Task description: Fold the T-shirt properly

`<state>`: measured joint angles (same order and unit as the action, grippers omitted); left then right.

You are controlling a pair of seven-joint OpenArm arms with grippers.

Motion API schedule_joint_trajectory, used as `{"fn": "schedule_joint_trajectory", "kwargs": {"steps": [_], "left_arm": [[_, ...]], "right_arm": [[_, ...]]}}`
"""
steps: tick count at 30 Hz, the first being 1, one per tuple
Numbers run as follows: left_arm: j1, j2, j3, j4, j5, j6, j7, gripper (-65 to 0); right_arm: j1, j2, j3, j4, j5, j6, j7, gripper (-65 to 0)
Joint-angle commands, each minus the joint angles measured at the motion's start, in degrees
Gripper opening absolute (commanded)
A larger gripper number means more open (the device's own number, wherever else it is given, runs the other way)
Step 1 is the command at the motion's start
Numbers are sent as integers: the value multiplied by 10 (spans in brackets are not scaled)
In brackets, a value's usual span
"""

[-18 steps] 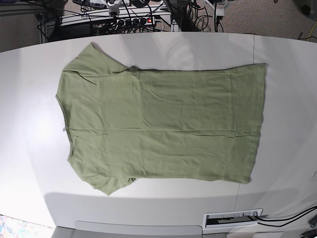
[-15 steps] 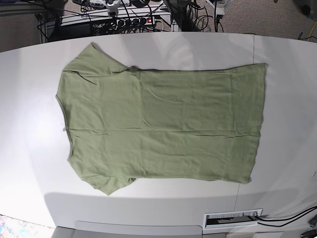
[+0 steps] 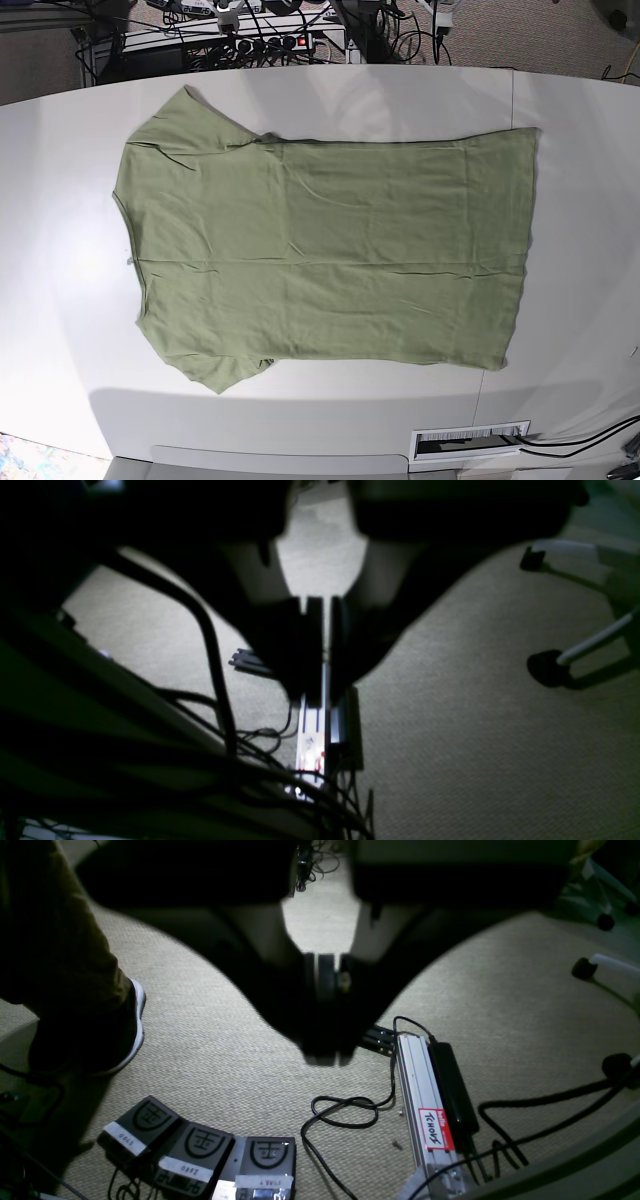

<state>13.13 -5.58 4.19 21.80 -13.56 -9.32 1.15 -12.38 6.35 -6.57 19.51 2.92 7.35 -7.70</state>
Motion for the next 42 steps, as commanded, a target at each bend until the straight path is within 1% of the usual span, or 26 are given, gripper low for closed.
{"fn": "schedule_joint_trajectory", "kwargs": {"steps": [1,11,13,15,17,19,23,27,32,36,38,40,42], "left_arm": [[4,-2,2,2,-2,-8,-4,-650],[5,-2,2,2,-1,-8,-2,-650],[12,-3,2,3,0,-8,0,-650],[24,-7,2,6,20,-9,-7,-650],[48,-14,2,16,46,-20,-31,-650],[77,-27,2,37,50,-40,-44,-650],[148,-63,2,99,34,-70,-47,-650],[229,-111,2,185,-7,-86,-57,-650],[320,-170,2,316,-12,-85,-57,-650],[389,-210,1,420,-12,-84,-57,-650],[419,-223,1,464,-12,-70,-57,-650],[444,-233,1,505,-10,-43,-57,-650],[463,-238,1,541,6,-16,-57,-650]], "right_arm": [[-3,3,-1,3,0,1,-2,-650],[-7,3,-1,3,0,1,-10,-650],[-15,3,-1,3,-12,1,-9,-650],[-27,3,-1,3,-30,1,-6,-650],[-40,9,-1,3,-39,2,-3,-650],[-52,17,-1,4,-38,2,-2,-650],[-78,49,-1,11,-37,3,-10,-650],[-124,94,-1,72,-11,3,-35,-650],[-208,158,-1,212,-10,3,-58,-650],[-295,200,-1,349,-10,2,-71,-650],[-338,217,-1,413,-10,2,-70,-650],[-375,232,-1,472,-10,2,-71,-650],[-408,243,0,527,-25,1,-72,-650]]}}
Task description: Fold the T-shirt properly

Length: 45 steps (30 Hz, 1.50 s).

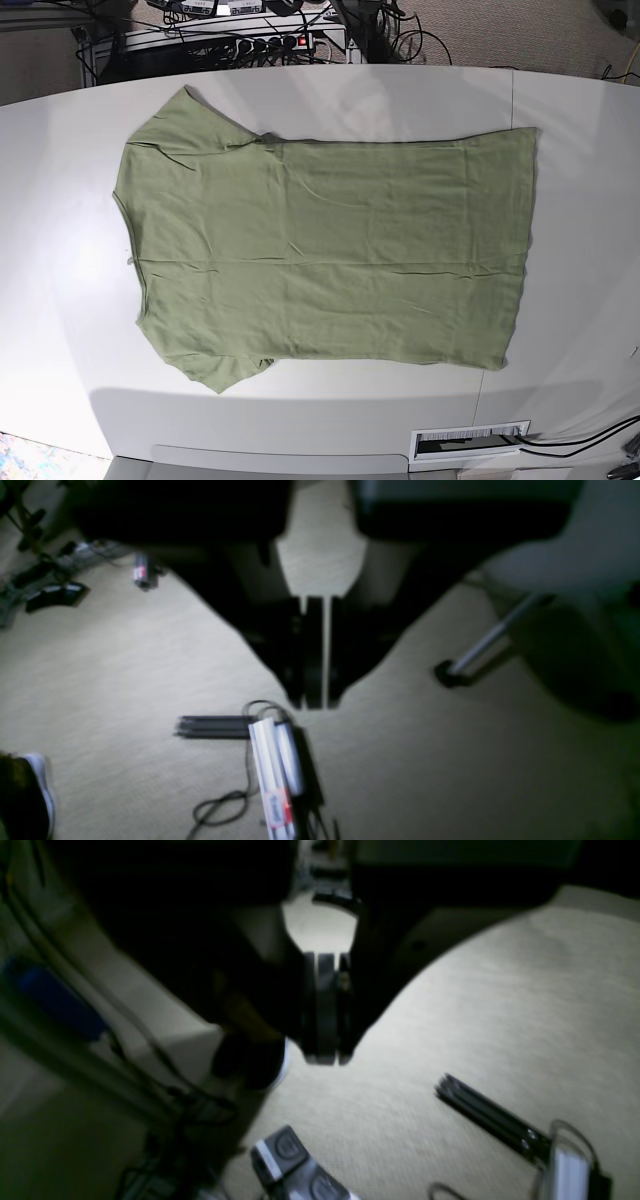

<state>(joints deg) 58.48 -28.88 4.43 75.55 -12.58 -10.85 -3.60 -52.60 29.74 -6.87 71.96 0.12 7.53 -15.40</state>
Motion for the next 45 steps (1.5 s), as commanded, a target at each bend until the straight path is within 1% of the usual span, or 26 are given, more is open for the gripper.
{"fn": "schedule_joint_trajectory", "kwargs": {"steps": [1,3,4,10,14,18,21,27,30,32,34,36,39,42,45], "left_arm": [[18,-5,-4,18,12,12,-10,-650],[33,-5,-13,45,43,22,-10,-650],[40,-5,-21,57,50,23,-9,-650],[80,-5,-90,125,51,19,-9,-650],[110,-5,-141,181,51,19,-9,-650],[142,-5,-191,245,51,18,-9,-650],[163,-5,-226,295,51,4,-8,-650],[165,-5,-274,368,51,-6,-7,-650],[148,-5,-286,394,65,-6,-7,-650],[128,-5,-286,408,93,-8,-7,-650],[103,-5,-286,414,117,-18,-8,-650],[72,-5,-286,415,129,-29,-8,-650],[31,-11,-285,415,130,-60,-7,-650],[8,-25,-285,415,131,-87,-7,-645],[-6,-39,-285,415,131,-103,-7,-645]], "right_arm": [[-20,11,6,28,-15,-1,4,-650],[-47,10,21,78,-46,-1,2,-650],[-58,11,29,101,-49,-1,0,-650],[-104,11,99,216,-52,-1,-31,-650],[-121,12,138,279,-80,-1,-47,-650],[-135,27,145,342,-110,-1,-71,-650],[-134,36,145,388,-122,-1,-100,-650],[-134,38,145,479,-155,-2,-136,-650],[-132,37,145,517,-176,-2,-148,-650],[-129,38,145,539,-186,-2,-154,-650],[-123,37,145,555,-208,-2,-161,-650],[-112,37,145,563,-233,-2,-172,-650],[-91,38,145,565,-268,-2,-181,-650],[-75,38,145,565,-285,-2,-188,-650],[-62,38,145,565,-299,-2,-194,-650]]}}
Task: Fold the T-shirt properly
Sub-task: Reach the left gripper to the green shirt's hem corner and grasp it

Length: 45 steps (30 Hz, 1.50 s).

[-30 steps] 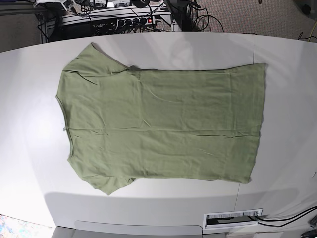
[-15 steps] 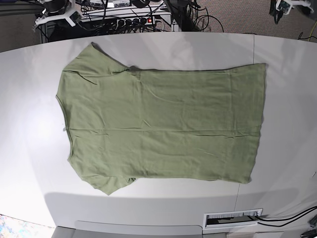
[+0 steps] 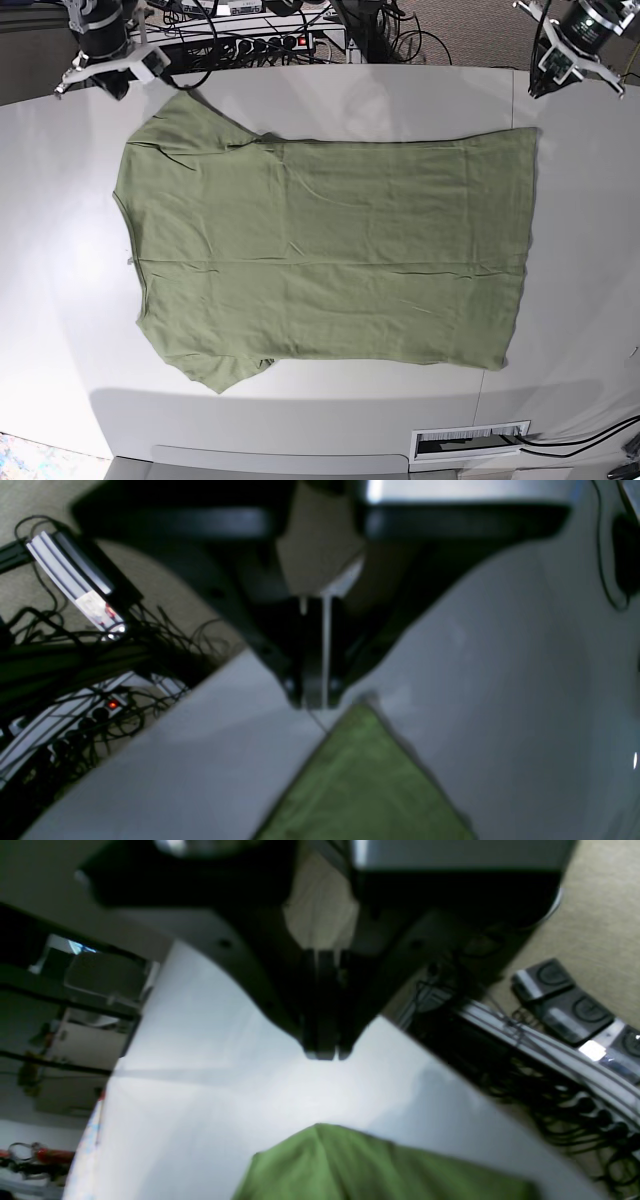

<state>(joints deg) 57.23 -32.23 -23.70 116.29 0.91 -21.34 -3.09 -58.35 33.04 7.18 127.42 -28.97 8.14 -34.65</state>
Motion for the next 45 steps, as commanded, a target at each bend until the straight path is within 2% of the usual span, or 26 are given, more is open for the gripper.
{"fn": "schedule_joint_trajectory", "kwargs": {"steps": [1,3,5,8,12,15,16,18,20,21,25,30,43,45], "left_arm": [[3,-11,-3,8,-4,-3,-12,-645],[-6,-22,-1,8,11,-26,-13,-640],[-20,-32,5,8,39,-45,-13,-607],[-37,-41,25,8,77,-49,-13,-537],[-71,-48,81,8,166,-25,-7,-528],[-106,-54,139,8,238,-24,6,-501],[-118,-57,159,8,254,-15,14,-485],[-141,-61,192,8,273,22,39,-460],[-158,-69,213,7,275,38,61,-444],[-166,-73,221,7,275,39,63,-442],[-203,-92,243,-8,274,39,62,-441],[-259,-117,287,-80,275,40,61,-441],[-322,-117,358,-150,287,40,56,-442],[-347,-117,379,-177,287,51,56,-442]], "right_arm": [[-1,5,4,10,-13,-8,-3,-650],[6,5,4,10,-13,-8,-8,-650],[11,5,4,13,-13,-7,-9,-650],[14,5,4,14,-14,-7,-9,-650],[14,7,4,16,-16,-6,-15,-650],[14,12,4,16,-15,-4,-31,-650],[14,12,4,16,-15,-4,-37,-650],[14,12,4,16,-6,-3,-49,-592],[14,13,4,16,-2,-3,-57,-524],[14,13,4,16,-2,-3,-57,-514],[14,12,4,16,-9,-4,-56,-514],[14,12,4,16,-16,-4,-56,-514],[23,12,4,16,-20,-4,-57,-514],[25,12,4,16,-20,-4,-59,-514]]}}
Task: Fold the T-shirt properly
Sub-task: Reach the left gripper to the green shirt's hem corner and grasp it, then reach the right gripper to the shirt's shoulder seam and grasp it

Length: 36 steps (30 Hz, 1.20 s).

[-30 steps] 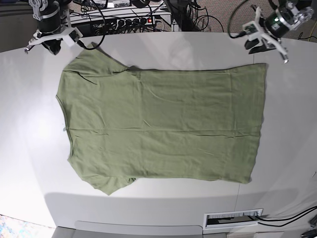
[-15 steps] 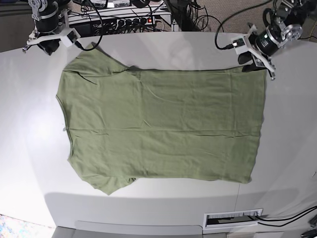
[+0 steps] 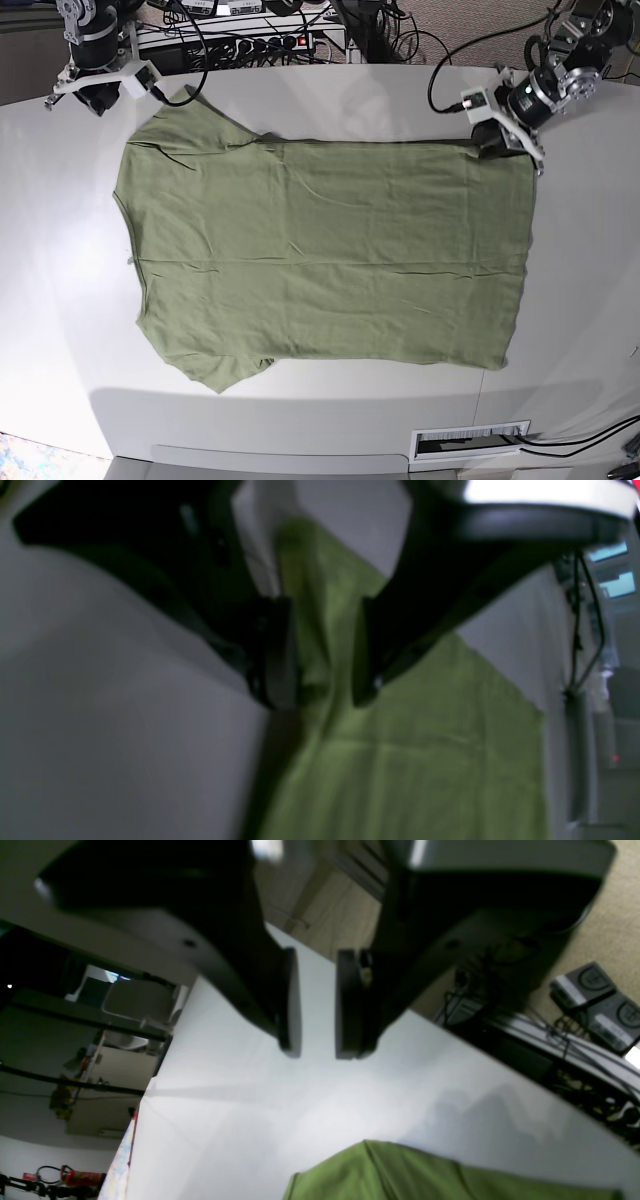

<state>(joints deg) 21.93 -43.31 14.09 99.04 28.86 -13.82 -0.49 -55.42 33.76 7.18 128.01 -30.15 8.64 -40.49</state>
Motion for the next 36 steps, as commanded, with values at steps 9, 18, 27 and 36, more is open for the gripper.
{"fn": "schedule_joint_trajectory", "kwargs": {"steps": [9,18,27,36], "left_arm": [[-29,-7,52,-46,42,-20,42,-610],[-26,-7,53,-45,39,-21,45,-650],[-26,-7,53,-40,35,-27,45,-650],[-26,-7,53,-40,35,-26,41,-650]], "right_arm": [[-4,6,4,10,-59,-10,-13,-514],[-4,54,4,10,-20,-9,5,-403],[43,69,4,8,81,76,29,-401],[86,69,3,-104,126,117,72,-402]]}}
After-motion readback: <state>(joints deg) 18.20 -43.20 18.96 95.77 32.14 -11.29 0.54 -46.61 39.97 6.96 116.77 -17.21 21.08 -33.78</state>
